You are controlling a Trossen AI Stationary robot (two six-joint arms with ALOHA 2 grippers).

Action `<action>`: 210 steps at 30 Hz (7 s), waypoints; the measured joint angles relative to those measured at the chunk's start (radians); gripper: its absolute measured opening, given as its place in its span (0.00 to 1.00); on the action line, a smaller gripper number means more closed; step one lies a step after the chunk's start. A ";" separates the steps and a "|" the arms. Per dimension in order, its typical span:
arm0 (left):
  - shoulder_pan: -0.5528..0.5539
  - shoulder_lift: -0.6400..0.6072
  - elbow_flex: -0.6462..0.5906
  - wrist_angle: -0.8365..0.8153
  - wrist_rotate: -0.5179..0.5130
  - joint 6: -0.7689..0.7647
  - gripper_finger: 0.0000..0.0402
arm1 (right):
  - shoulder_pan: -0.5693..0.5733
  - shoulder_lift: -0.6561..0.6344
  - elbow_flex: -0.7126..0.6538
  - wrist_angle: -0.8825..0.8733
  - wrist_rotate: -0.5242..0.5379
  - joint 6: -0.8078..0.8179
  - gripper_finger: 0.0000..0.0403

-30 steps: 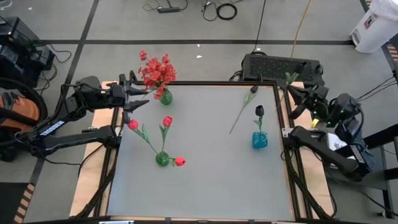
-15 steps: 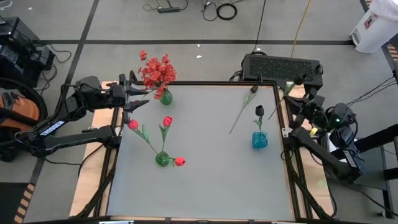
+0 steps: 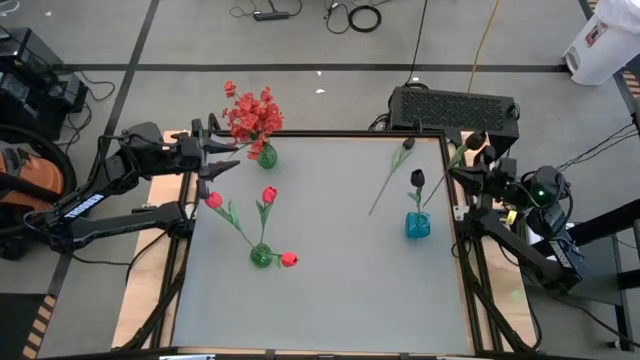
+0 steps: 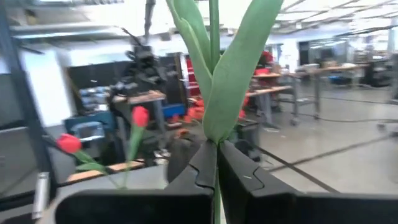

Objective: Sort flowers into vase by color
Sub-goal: Put the top black flower into the blue vase, then put the black flower into the blue vase

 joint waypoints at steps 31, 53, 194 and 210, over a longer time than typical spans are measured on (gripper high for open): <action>0.000 0.000 0.000 0.000 0.000 0.000 0.41 | 0.000 0.000 0.002 -0.153 -0.122 -0.008 0.00; 0.000 0.000 0.000 0.000 0.000 0.000 0.41 | 0.000 0.000 0.002 -0.205 -0.123 -0.049 0.46; 0.000 0.000 0.000 0.000 0.000 0.000 0.41 | -0.135 1.064 0.745 -0.335 0.499 -0.040 0.28; 0.000 0.000 0.000 0.000 0.000 0.000 0.41 | -0.245 1.393 0.745 -0.230 0.394 -0.047 0.28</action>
